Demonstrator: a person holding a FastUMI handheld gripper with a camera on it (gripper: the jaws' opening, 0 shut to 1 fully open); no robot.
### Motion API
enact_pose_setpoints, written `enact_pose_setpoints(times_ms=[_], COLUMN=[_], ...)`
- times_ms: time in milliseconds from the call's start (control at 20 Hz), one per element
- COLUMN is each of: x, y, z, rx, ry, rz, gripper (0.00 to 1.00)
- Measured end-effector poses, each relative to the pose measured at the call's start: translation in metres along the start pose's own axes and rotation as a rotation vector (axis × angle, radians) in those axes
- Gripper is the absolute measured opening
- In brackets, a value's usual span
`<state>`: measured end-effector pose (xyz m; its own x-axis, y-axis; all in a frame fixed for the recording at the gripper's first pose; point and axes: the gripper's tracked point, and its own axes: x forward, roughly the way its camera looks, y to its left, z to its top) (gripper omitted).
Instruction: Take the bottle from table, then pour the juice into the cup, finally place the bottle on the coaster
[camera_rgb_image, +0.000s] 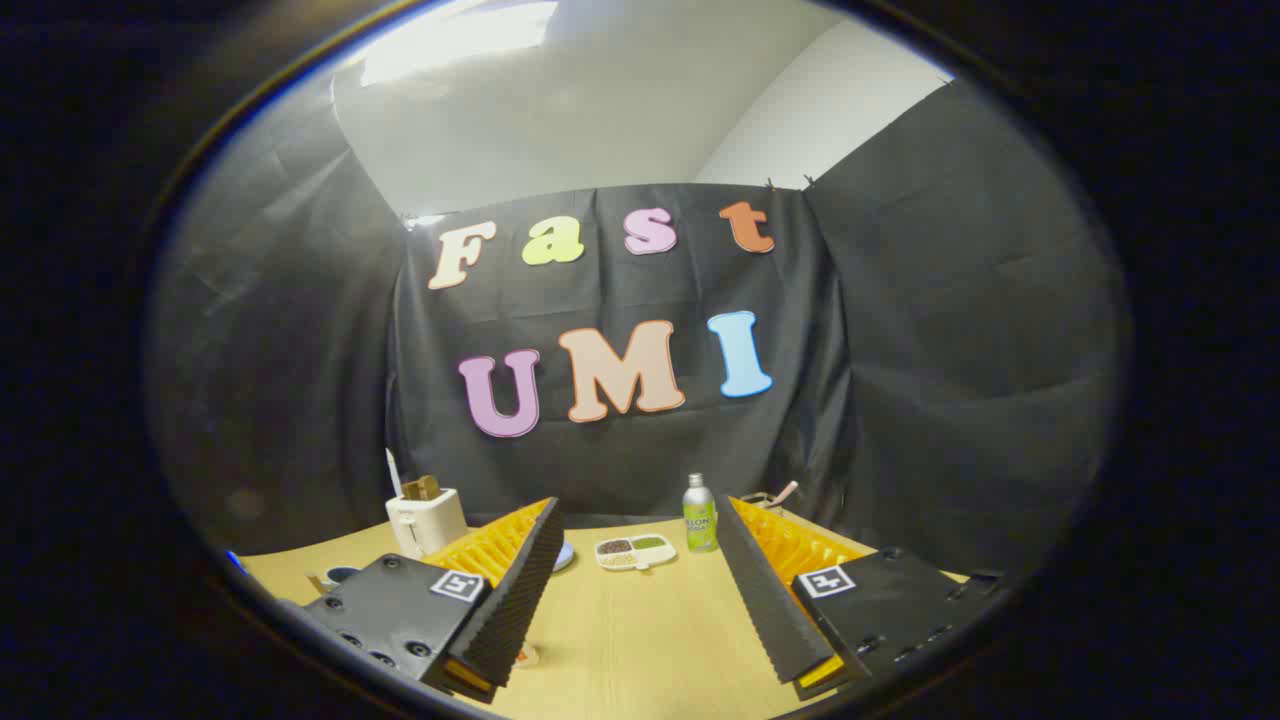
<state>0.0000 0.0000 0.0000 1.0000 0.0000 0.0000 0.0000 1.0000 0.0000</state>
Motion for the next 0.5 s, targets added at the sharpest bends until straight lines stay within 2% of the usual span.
enact_pose_setpoints(times_ms=[500], x=[-0.0033], y=[0.0007], z=[-0.0051], rx=[-0.029], ry=[0.009], rz=[-0.005], gripper=[0.98])
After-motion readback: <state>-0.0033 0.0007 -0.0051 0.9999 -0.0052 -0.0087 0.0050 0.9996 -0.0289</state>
